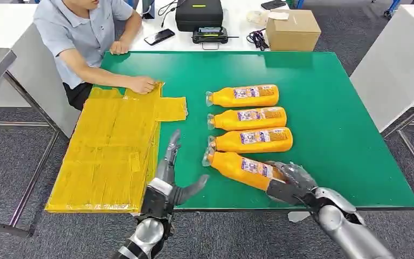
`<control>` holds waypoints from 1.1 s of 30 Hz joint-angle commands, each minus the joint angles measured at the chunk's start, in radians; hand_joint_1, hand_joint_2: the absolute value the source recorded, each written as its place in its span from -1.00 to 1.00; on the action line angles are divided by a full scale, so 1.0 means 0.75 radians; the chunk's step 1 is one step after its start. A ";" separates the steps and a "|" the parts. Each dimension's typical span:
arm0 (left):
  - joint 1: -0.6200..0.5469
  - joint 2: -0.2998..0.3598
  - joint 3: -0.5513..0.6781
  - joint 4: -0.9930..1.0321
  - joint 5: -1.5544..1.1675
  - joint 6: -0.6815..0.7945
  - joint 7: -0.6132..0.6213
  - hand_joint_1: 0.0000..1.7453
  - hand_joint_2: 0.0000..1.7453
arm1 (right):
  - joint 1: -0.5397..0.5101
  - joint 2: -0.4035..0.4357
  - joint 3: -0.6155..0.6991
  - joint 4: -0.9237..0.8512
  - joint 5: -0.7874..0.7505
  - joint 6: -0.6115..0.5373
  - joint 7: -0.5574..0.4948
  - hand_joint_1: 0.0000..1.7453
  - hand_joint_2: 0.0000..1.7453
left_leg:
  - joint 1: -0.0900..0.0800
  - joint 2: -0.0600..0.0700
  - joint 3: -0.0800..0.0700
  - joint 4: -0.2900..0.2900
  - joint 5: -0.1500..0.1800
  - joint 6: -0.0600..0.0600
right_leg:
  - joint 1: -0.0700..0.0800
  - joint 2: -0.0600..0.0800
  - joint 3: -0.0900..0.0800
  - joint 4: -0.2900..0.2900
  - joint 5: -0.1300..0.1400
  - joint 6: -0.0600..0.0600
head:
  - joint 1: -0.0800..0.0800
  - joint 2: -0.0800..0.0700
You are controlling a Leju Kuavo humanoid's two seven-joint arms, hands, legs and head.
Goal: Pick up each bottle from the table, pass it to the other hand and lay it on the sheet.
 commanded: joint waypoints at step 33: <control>0.053 0.111 -0.065 -0.045 0.550 -0.559 0.156 -1.00 1.00 | 0.054 0.421 -0.188 -0.066 -0.278 0.193 -0.172 1.00 1.00 | 0.002 0.006 0.005 -0.001 -0.002 -0.003 | 0.002 0.004 0.004 -0.002 0.000 -0.004 | 0.000 0.000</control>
